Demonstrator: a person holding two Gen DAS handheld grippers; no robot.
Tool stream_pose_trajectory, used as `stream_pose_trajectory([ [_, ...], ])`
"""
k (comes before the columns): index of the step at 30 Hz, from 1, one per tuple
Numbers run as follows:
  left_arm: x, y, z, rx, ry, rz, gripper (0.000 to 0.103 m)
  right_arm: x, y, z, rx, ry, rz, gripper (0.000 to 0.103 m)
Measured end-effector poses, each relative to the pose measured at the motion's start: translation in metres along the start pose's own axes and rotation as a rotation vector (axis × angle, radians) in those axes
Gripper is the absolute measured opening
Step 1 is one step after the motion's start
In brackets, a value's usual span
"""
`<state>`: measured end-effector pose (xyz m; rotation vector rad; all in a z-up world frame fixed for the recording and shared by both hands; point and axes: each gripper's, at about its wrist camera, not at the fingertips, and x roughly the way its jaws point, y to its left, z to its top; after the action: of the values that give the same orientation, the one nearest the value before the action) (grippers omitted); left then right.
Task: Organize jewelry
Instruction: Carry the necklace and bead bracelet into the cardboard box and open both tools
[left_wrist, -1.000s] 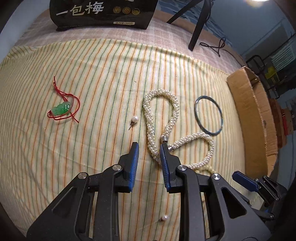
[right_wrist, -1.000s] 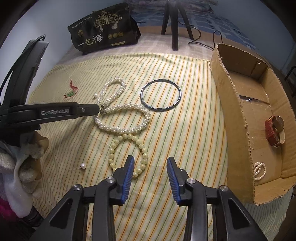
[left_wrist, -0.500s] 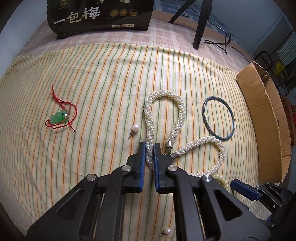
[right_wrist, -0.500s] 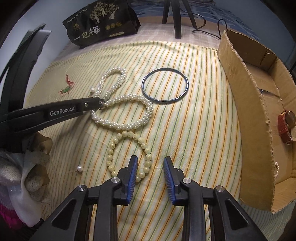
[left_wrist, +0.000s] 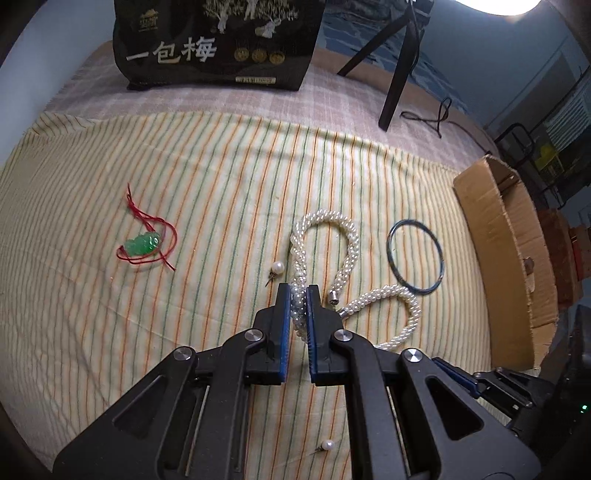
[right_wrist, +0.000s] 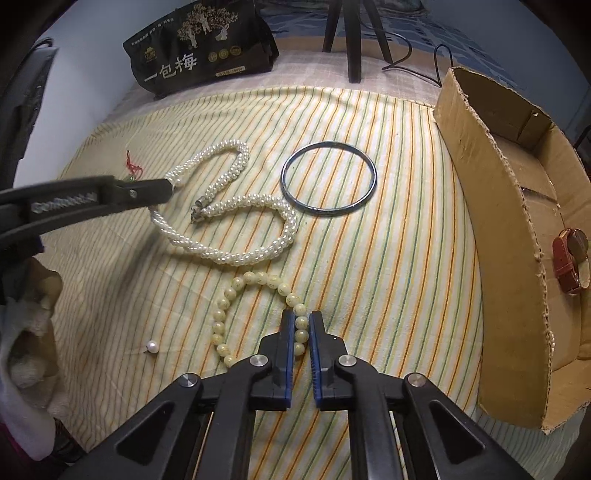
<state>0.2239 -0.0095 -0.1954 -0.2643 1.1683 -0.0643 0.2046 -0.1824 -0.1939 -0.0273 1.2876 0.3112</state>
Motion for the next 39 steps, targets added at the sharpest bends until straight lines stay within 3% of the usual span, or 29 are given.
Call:
stream_pose_trajectory([
  [16,-0.075,-0.013,0.016,0.025,-0.134,-0.113,0.006,-0.072,0.004,0.007,0.032,-0.182,0.043,0.005],
  [30,-0.114,-0.033,0.022,0.075,-0.203,-0.172,0.006,-0.126,-0.024,0.009,0.098,-0.308,0.058,0.005],
  [39,-0.137,-0.060,0.028,0.130,-0.258,-0.195,0.006,-0.151,-0.057,0.006,0.147,-0.368,0.012,0.005],
])
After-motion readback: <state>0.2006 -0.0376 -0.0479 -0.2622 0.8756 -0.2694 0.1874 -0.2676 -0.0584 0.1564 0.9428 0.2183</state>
